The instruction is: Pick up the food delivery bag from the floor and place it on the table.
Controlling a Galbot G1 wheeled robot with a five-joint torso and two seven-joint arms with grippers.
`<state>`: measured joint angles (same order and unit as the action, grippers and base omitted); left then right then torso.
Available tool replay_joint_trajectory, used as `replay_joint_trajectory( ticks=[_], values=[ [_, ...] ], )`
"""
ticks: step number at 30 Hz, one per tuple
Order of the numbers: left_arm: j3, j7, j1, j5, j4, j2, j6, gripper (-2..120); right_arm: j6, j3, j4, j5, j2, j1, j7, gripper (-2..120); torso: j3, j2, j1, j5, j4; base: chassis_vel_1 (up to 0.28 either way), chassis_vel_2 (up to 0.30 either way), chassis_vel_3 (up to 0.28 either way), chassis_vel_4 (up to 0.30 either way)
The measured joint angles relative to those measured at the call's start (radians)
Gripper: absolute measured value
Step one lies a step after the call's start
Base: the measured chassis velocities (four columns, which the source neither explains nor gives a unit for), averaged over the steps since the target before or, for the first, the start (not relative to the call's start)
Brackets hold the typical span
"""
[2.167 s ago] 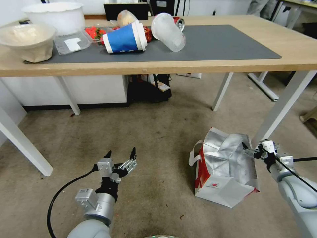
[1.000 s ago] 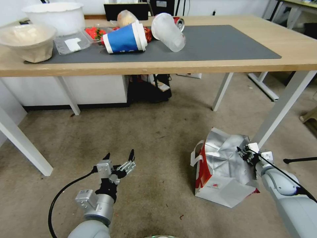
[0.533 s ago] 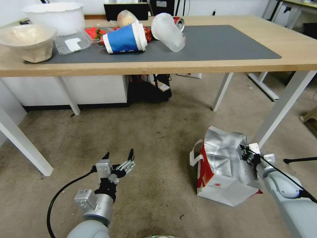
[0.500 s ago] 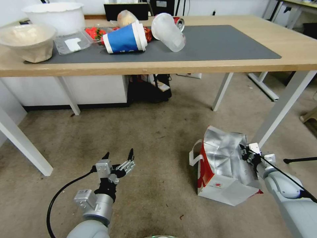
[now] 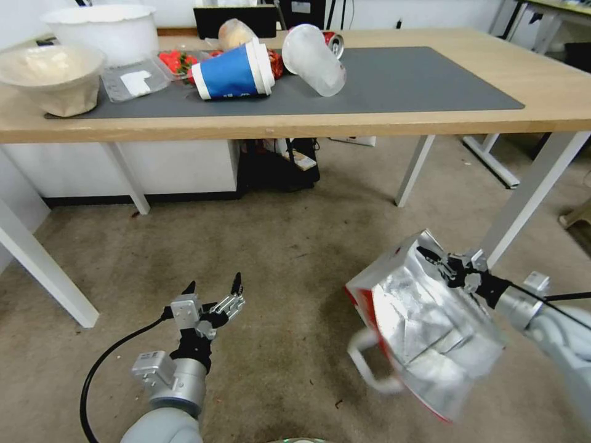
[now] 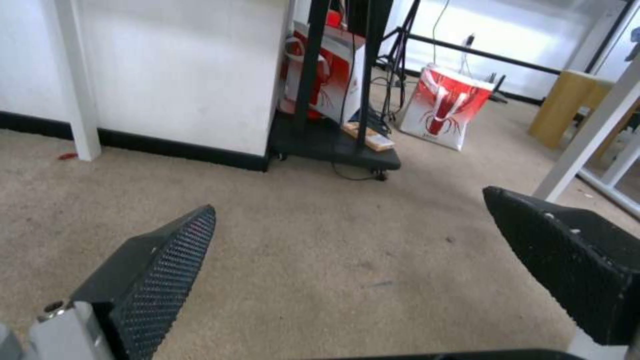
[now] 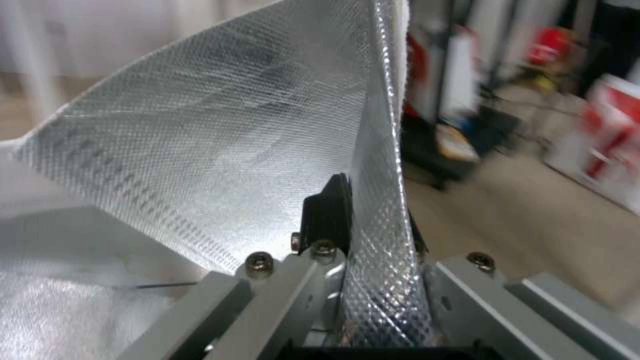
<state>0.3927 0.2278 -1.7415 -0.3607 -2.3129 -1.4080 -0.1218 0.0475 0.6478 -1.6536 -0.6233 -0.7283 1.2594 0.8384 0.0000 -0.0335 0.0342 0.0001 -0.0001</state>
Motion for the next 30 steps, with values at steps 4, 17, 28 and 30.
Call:
replay_joint_trajectory(
  ticks=[4,17,28,30],
  values=[
    [0.002,0.010,-0.005,-0.001,-0.010,-0.003,-0.001,100,-0.044,0.006,-0.056,-0.071,0.061,-0.003,0.126,0,0.000,0.000,0.000,0.0000,0.0001,0.000,0.000,0.000,0.000],
    [0.019,0.039,-0.009,-0.001,-0.029,-0.011,0.008,100,-0.174,-0.032,-0.172,-0.253,0.145,-0.040,0.261,0,0.000,0.000,0.000,-0.0001,0.0001,0.000,0.000,0.000,0.000],
    [0.025,0.041,-0.017,0.012,-0.038,-0.019,0.010,100,-0.200,-0.047,-0.201,-0.268,0.145,-0.027,0.281,0,0.000,0.000,0.000,-0.0001,0.0000,0.000,0.000,0.000,0.000],
    [0.026,0.042,-0.018,0.016,-0.040,-0.019,0.007,100,-0.202,-0.049,-0.207,-0.267,0.138,-0.023,0.280,0,0.000,0.000,0.000,-0.0001,0.0000,0.000,0.000,0.000,0.000]
  ],
)
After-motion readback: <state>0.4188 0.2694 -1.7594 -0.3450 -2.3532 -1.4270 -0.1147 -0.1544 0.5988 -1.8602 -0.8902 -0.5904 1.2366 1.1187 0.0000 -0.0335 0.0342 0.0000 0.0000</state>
